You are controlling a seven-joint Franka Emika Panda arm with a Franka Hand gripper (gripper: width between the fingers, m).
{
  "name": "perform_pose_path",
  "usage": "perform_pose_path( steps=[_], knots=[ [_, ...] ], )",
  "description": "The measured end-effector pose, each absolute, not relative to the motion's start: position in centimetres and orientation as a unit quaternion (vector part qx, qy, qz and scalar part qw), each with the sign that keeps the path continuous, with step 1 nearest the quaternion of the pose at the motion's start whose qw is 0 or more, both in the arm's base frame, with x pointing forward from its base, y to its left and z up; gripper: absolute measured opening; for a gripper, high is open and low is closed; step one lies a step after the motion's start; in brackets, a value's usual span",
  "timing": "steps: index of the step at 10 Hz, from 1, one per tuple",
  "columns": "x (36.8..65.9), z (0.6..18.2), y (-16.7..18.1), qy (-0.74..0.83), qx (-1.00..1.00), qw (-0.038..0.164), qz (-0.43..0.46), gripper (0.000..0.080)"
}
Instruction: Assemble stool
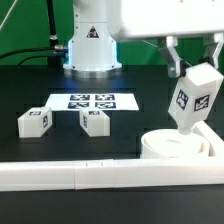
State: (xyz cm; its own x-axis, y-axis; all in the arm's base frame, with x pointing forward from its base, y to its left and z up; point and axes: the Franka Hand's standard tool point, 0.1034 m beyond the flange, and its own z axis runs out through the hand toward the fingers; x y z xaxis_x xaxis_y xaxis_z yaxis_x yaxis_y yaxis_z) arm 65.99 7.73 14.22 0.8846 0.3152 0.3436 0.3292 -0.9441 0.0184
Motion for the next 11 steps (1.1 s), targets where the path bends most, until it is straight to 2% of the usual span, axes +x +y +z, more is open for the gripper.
perform_pose_path(
  steps=[1, 3, 5, 7, 11],
  knots=[
    [66.5, 14.4, 7.4, -0.163, -0.964, 0.016, -0.208, 0.0320],
    [66.1, 14.0, 7.1, -0.164, -0.961, 0.012, -0.221, 0.0320],
    [65.0, 14.3, 7.2, -0.172, -0.955, 0.004, -0.243, 0.0320],
    [65.1, 14.8, 7.6, -0.186, -0.947, -0.007, -0.261, 0.0320],
    [65.0, 14.5, 7.6, -0.186, -0.948, -0.006, -0.256, 0.0320]
  ],
)
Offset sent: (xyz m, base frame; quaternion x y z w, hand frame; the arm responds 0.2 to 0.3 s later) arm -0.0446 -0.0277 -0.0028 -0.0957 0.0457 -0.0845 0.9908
